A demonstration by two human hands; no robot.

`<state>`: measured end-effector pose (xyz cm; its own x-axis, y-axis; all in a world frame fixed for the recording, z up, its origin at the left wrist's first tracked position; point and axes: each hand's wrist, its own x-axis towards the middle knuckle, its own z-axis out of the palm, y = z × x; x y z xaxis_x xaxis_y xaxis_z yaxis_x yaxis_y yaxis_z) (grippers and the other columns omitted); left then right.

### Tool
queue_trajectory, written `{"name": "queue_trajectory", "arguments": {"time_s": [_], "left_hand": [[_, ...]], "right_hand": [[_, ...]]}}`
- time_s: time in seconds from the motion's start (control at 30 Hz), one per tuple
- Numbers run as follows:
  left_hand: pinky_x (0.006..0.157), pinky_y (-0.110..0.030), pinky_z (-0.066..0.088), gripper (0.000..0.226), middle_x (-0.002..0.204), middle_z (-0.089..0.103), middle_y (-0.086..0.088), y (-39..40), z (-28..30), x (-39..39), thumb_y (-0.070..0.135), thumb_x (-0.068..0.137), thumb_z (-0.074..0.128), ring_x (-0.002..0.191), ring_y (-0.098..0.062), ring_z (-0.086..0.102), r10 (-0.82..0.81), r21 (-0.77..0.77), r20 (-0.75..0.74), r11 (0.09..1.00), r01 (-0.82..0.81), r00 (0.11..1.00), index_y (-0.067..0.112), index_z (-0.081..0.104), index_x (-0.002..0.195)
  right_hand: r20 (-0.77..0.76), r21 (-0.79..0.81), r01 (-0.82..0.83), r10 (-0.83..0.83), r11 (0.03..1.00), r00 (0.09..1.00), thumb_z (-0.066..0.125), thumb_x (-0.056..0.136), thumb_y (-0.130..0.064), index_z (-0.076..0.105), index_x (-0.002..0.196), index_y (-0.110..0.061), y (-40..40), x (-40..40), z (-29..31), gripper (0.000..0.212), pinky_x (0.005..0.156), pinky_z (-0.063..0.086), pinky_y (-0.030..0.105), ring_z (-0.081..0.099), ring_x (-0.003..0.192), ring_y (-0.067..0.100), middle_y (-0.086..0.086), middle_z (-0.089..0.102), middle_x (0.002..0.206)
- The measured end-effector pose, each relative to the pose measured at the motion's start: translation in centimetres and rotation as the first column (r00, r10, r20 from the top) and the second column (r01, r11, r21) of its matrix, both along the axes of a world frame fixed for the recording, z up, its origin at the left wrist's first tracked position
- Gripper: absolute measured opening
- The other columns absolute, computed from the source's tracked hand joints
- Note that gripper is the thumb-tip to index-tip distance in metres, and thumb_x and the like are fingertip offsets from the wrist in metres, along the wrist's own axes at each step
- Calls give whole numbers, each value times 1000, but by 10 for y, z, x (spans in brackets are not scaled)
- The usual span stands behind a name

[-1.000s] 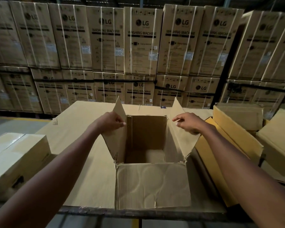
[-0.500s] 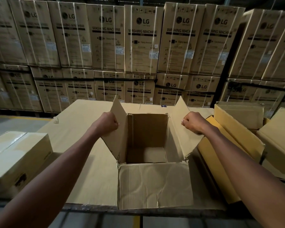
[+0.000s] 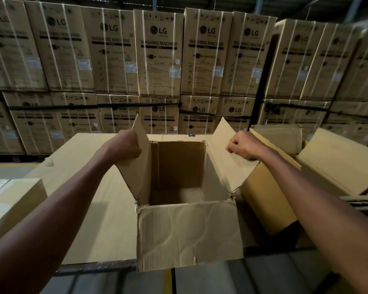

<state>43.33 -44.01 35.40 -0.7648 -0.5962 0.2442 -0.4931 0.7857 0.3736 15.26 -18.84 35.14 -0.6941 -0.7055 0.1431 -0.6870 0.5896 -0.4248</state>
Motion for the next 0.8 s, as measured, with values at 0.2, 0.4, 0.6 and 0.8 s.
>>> {"name": "queue_trajectory", "arguments": {"time_s": [0.2, 0.4, 0.6, 0.8], "left_hand": [[48, -20, 42, 19, 73, 62, -3, 39, 50, 11, 5, 85, 72, 62, -12, 61, 38, -22, -52, 999, -39, 998, 13, 60, 72], [46, -21, 39, 22, 68, 59, -4, 109, 106, 11, 3, 84, 70, 57, -12, 58, 77, -152, -118, 984, -95, 990, 13, 59, 68], [45, -21, 40, 12, 67, 62, -8, 183, 147, 8, 5, 87, 70, 56, -15, 62, 95, -220, -199, 965, -139, 975, -1, 69, 76], [49, -22, 48, 11, 86, 67, -13, 248, 166, 4, 6, 87, 70, 65, -18, 65, 92, -239, -292, 957, -166, 952, -3, 69, 93]], "right_hand": [[-60, -68, 1, -5, 998, 998, 66, 98, -19, 76, 72, -8, 41, 10, 37, 30, 54, 52, 35, 68, 63, 26, 13, 79, 93], [-125, -209, -31, 5, 977, 992, 65, 97, -16, 72, 67, -4, 90, 20, 69, 34, 62, 62, 44, 77, 79, 33, 14, 79, 88], [-225, -276, -60, -4, 959, 974, 63, 99, -12, 68, 67, -3, 149, 26, 111, 33, 46, 46, 32, 56, 48, 19, 6, 62, 60], [-271, -348, -82, -16, 934, 962, 65, 99, -13, 73, 75, 0, 216, 7, 151, 28, 59, 61, 44, 74, 69, 31, 16, 76, 80]]}}
